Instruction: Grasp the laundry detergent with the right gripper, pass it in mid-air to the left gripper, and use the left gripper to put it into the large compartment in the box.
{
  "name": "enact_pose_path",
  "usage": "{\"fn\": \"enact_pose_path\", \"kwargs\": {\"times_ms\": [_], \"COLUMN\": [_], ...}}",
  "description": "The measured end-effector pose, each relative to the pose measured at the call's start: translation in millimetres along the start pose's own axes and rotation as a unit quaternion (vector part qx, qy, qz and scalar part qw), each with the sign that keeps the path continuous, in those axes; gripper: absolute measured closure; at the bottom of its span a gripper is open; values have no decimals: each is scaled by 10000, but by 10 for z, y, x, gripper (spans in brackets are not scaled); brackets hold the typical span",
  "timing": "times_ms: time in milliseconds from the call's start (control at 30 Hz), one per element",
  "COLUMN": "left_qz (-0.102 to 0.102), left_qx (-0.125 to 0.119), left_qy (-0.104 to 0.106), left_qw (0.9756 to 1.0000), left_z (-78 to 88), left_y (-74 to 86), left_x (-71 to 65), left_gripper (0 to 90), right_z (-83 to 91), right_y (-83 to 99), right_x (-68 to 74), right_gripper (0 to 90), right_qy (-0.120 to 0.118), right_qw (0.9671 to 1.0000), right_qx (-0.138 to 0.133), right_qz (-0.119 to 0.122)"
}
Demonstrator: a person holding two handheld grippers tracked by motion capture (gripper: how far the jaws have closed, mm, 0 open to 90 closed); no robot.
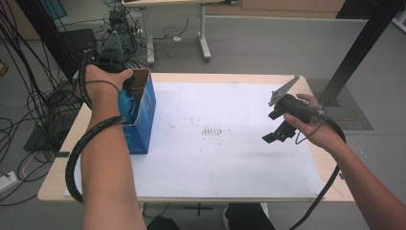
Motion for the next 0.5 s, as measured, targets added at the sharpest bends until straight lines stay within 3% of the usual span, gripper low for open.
{"fn": "enact_pose_path", "kwargs": {"times_ms": [500], "left_qz": [-73], "left_qx": [9], "left_qy": [-57], "left_qw": [10000], "left_z": [-388], "left_y": [49], "left_x": [-15], "left_gripper": [369], "right_z": [-25], "right_y": [40], "right_x": [-20], "right_gripper": [49], "right_qy": [-32], "right_qw": [10000], "right_qx": [71], "right_qz": [-45]}}
Point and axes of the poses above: each handheld gripper's, and its own axes: z roughly backward along the jaws, y roughly out of its underside, x roughly to its left, the point moved 3 cm from there along -z, roughly forward along the jaws, and after that the axes turned 1 degree about x, right-handed, at the moved point
